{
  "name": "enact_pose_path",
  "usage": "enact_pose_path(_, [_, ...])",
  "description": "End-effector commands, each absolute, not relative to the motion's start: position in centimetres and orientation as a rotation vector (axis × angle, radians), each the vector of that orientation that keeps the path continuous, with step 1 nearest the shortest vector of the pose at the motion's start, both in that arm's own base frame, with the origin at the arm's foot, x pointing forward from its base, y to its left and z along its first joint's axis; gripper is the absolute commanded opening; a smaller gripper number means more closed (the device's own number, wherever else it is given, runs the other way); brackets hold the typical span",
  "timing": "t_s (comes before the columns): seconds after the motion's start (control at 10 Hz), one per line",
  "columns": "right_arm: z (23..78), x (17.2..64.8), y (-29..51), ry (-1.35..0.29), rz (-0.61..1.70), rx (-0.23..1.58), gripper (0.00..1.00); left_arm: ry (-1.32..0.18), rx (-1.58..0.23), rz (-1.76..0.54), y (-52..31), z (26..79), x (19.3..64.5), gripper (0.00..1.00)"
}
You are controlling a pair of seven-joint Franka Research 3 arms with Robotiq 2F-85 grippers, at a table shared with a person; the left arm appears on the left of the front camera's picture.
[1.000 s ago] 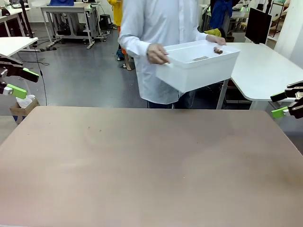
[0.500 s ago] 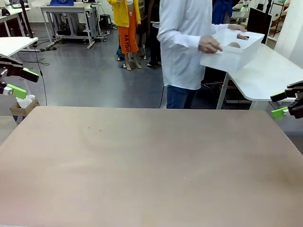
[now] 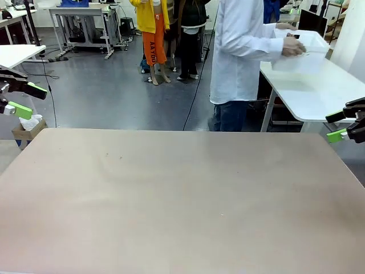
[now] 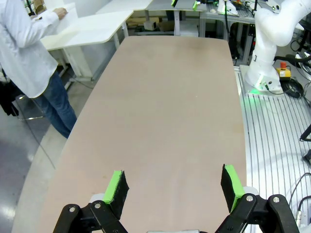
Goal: Stack the cups and store them in the basket.
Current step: Place the stack of Reusable plastic cups into the Pantry Basket.
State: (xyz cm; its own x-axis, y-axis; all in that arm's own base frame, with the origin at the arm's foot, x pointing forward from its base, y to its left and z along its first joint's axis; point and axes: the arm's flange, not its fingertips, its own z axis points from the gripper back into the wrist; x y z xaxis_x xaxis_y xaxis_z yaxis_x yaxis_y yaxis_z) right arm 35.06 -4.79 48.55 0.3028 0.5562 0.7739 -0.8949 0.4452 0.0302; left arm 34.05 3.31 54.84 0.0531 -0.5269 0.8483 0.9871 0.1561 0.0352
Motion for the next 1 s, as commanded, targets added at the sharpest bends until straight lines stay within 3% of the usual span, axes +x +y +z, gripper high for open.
enact_pose_path(0.0, [48.74, 35.34, -4.84, -0.798, 1.021, 0.529, 1.00, -0.881, -0.701, -1.290, 3.13, 55.03, 34.21, 1.00])
enact_pose_path(0.9, [48.74, 35.34, -4.84, -0.798, 1.021, 0.529, 1.00, -0.881, -0.701, -1.290, 3.13, 55.03, 34.21, 1.00])
